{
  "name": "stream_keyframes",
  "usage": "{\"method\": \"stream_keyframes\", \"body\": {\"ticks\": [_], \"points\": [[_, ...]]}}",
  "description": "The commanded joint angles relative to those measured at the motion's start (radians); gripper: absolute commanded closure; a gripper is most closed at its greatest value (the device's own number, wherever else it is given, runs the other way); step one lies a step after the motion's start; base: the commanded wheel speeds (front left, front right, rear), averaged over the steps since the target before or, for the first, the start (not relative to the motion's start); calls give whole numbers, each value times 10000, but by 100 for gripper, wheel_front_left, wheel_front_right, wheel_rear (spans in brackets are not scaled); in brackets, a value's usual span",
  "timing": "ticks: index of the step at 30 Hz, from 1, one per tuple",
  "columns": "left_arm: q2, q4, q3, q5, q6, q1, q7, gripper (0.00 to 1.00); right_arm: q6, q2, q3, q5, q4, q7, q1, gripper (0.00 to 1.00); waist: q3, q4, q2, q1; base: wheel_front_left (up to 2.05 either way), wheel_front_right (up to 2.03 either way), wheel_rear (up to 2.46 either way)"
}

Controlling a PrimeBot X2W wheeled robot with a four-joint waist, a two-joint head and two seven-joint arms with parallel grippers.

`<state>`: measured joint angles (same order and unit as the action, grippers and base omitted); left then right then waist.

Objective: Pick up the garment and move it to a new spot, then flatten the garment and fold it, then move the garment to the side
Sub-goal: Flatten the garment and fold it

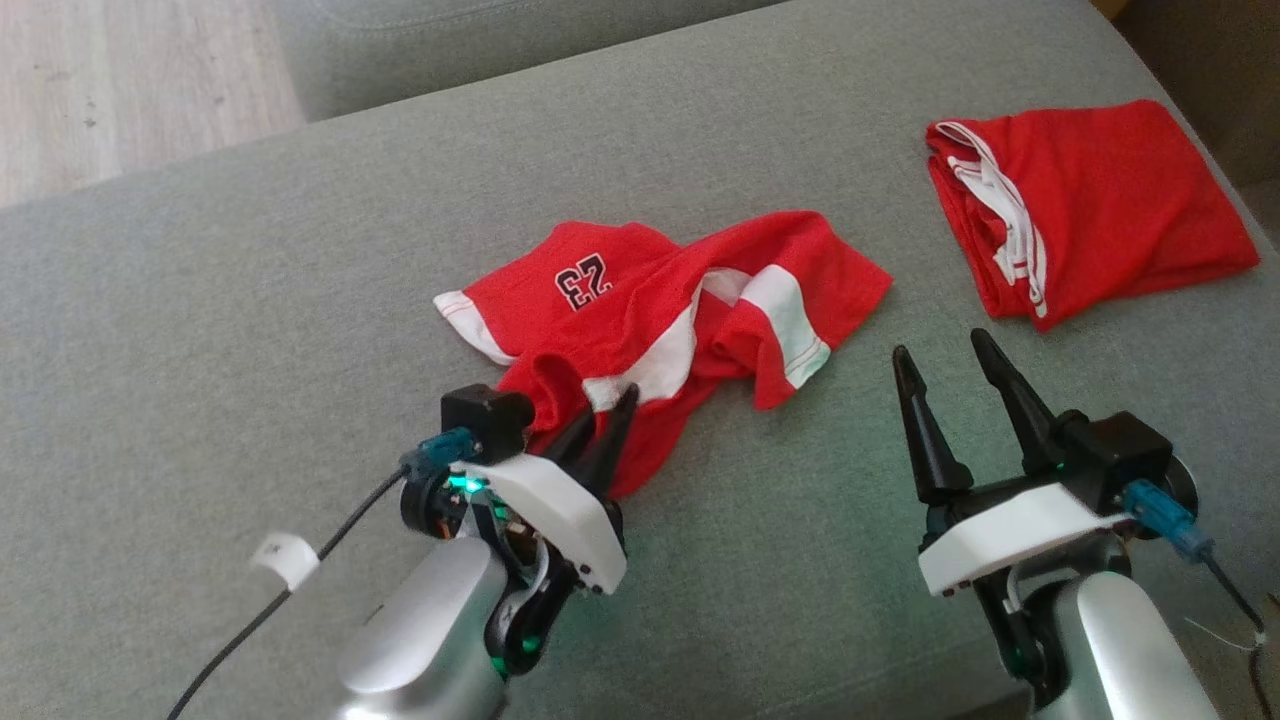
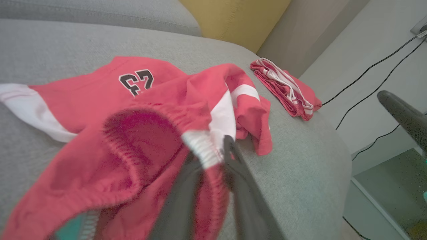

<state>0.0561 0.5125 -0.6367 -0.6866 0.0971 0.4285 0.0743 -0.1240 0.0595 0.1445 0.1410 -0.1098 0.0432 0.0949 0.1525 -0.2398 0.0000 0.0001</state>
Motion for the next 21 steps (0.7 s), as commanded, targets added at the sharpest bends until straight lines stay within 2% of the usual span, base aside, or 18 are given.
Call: {"method": "stream_keyframes", "body": {"ticks": [1,7,11,15,16,17,21], "points": [[124,-253,202,200,0,451,-220,100,-67,-72,175,59,310,86,326,0,-35,46,0,-1,0,0,0],[1231,-418,99,1057,-678,-265,-734,100,-67,-82,99,45,389,22,226,0,-171,441,0,-1,0,0,0],[1970,-1013,516,1034,-1293,-1058,-881,100,-67,-86,13,53,423,-32,153,0,-256,831,0,-1,0,0,0],[2328,-1632,819,830,-1487,-1507,-966,100,-67,-88,7,54,464,-115,122,0,-346,1165,0,-1,0,0,0],[2361,-1746,857,801,-1503,-1560,-1009,58,-67,-88,16,57,474,-139,123,0,-377,1214,0,-1,0,0,0],[2364,-1841,906,775,-1547,-1595,-1068,0,-67,-89,17,60,487,-162,122,0,-413,1268,0,-1,0,0,0],[2253,-2201,1045,629,-1587,-1753,-1443,0,-67,-90,-15,62,534,-242,83,0,-561,1424,0,-1,0,0,0]]}}
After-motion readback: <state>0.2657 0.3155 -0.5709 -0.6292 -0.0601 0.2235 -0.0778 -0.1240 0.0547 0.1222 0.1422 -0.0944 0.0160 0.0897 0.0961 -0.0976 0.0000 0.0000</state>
